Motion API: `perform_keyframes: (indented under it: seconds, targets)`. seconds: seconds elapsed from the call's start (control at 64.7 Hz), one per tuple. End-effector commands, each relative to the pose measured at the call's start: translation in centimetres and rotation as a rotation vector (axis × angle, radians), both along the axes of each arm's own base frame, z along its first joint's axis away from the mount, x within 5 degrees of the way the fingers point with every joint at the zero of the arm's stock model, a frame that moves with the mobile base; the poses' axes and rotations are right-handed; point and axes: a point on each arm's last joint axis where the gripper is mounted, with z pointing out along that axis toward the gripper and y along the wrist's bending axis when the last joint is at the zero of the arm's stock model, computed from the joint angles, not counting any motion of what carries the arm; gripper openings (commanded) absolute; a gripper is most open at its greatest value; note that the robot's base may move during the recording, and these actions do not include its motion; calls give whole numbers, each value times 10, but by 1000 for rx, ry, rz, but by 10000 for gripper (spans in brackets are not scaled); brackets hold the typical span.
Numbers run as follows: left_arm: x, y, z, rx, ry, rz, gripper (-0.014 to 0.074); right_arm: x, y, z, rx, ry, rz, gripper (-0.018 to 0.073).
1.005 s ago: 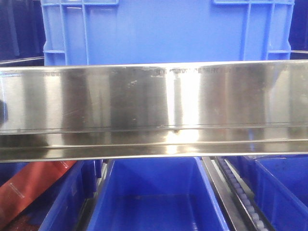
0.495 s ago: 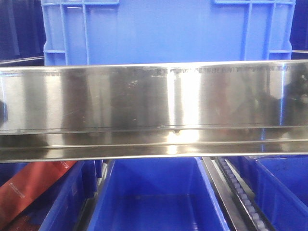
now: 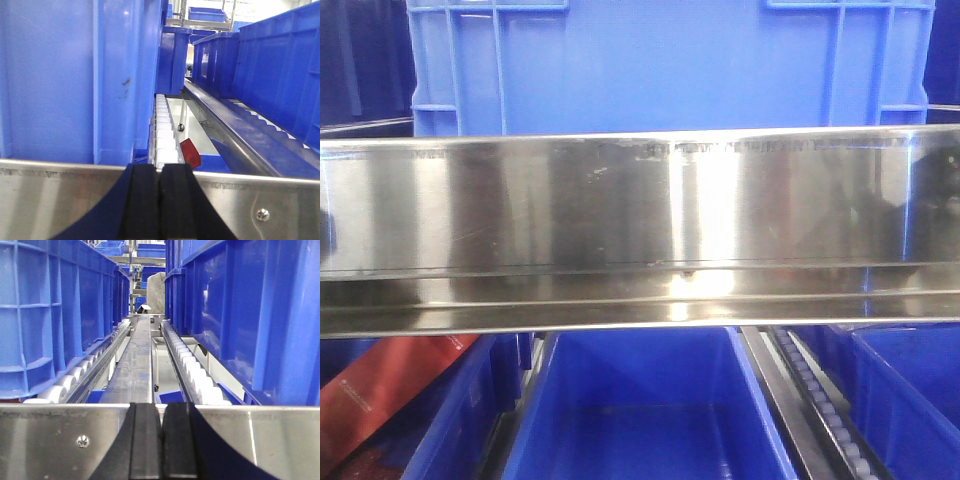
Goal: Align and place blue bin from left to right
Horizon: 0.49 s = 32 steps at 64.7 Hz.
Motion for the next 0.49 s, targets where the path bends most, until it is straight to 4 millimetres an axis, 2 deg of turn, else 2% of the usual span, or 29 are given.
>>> perform_keyframes:
  seconds: [0.0, 0.479]
  targets:
    - [-1, 0, 3, 1, -30, 1, -111, 0, -1, 3, 0, -32, -9, -162]
    - [-1, 0, 3, 1, -30, 1, -111, 0, -1, 3, 0, -32, -9, -162]
